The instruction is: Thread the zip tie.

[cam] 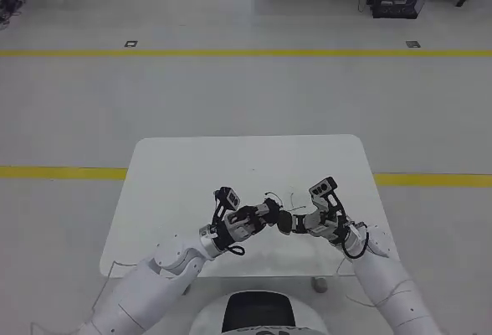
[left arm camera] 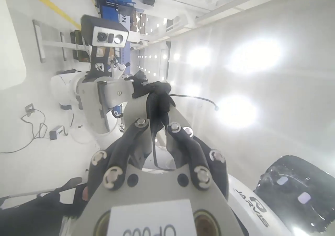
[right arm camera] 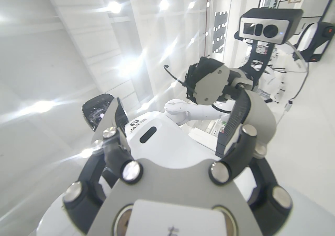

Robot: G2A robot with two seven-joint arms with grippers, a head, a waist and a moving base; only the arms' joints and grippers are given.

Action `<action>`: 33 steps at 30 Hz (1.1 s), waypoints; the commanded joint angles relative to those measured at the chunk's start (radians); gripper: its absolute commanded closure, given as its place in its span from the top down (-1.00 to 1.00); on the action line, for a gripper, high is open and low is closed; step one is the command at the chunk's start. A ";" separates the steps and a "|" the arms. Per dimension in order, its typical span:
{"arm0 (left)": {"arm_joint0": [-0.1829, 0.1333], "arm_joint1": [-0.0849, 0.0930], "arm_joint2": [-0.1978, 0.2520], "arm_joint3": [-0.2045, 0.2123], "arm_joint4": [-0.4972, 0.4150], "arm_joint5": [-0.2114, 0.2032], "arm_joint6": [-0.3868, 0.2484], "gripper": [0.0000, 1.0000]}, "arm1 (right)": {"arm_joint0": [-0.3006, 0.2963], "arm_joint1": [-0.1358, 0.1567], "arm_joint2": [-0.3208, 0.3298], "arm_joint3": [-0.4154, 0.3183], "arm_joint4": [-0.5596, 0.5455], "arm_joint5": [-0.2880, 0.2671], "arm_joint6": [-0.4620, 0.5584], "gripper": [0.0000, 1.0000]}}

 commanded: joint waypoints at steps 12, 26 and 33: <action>-0.021 -0.012 0.013 0.070 -0.106 -0.040 -0.134 -1.00 | 0.009 0.022 -0.047 -0.026 0.057 0.043 0.002 0.22; -0.021 -0.012 0.013 0.070 -0.106 -0.040 -0.134 -1.00 | 0.041 0.049 -0.104 0.007 0.047 -0.013 0.002 -0.54; -0.021 -0.012 0.013 0.070 -0.106 -0.040 -0.134 -1.00 | 0.051 0.059 -0.122 0.020 0.062 -0.027 0.002 -0.70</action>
